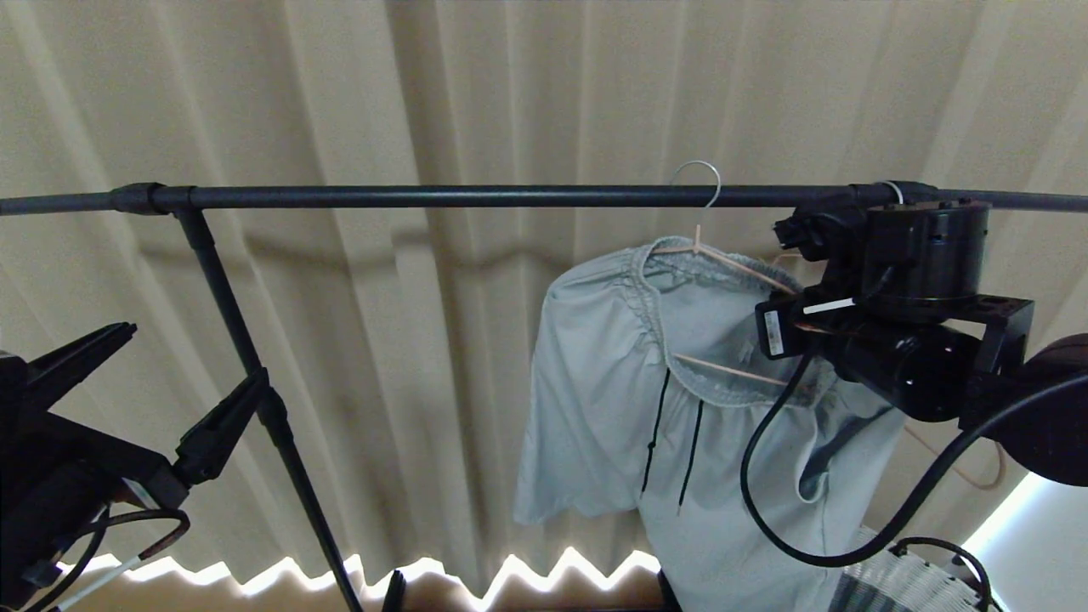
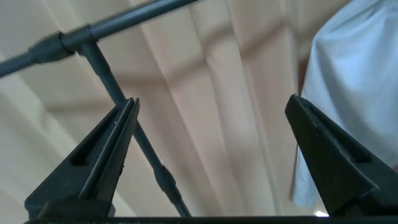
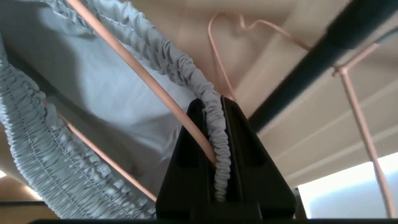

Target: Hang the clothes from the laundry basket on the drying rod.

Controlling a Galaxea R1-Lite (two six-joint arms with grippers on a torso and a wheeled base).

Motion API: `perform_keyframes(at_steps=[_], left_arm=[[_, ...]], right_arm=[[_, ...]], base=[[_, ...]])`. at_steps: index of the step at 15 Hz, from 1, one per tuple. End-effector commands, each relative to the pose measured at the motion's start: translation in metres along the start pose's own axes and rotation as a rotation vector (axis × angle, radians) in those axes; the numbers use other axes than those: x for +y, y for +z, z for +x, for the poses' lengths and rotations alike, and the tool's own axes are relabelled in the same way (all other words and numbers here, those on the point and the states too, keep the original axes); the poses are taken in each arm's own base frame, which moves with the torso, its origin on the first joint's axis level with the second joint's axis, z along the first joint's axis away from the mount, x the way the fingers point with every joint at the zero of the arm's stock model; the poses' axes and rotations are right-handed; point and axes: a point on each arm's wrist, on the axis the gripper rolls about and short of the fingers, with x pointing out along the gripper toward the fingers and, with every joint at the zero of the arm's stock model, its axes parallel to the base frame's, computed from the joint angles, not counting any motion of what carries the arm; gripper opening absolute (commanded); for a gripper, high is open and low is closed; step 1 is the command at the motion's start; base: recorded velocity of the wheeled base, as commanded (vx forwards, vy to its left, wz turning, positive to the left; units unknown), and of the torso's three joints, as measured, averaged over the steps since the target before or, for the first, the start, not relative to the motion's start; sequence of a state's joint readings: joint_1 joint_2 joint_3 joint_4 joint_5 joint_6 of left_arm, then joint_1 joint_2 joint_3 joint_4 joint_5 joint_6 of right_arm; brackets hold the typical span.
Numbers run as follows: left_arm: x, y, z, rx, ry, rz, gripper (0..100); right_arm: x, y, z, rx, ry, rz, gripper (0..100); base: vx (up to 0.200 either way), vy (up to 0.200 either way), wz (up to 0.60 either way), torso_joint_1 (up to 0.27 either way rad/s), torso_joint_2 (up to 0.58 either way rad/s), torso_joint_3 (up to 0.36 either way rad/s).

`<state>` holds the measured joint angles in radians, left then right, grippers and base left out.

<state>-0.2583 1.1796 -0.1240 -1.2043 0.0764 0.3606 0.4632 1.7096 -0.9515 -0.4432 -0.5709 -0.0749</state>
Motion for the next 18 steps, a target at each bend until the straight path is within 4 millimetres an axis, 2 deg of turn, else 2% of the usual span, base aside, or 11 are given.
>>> perform_keyframes(at_steps=[1,5,9,10,18], left_arm=[[0.001,0.003,0.0,-0.016,0.005,-0.002,100],[0.001,0.004,0.0,-0.019,0.006,0.001,100],[0.001,0.003,0.0,-0.016,0.005,0.001,100],[0.001,0.003,0.0,-0.015,0.007,0.001,100],[0.001,0.002,-0.001,-0.011,0.005,0.0,100]], right_arm=[[0.009,-0.005,0.013,0.024,0.003,-0.015,0],[0.02,-0.007,0.016,0.029,0.023,-0.027,0],[0.02,-0.007,0.016,0.03,0.026,-0.03,0],[0.02,-0.008,0.016,0.03,0.027,-0.03,100],[0.024,-0.005,0.008,0.012,0.13,0.128,100]], base=[[0.0,0.0,0.0,0.0,0.0,0.0],[0.0,0.0,0.0,0.0,0.0,0.0],[0.0,0.0,0.0,0.0,0.0,0.0],[0.0,0.0,0.0,0.0,0.0,0.0],[0.0,0.0,0.0,0.0,0.0,0.0]])
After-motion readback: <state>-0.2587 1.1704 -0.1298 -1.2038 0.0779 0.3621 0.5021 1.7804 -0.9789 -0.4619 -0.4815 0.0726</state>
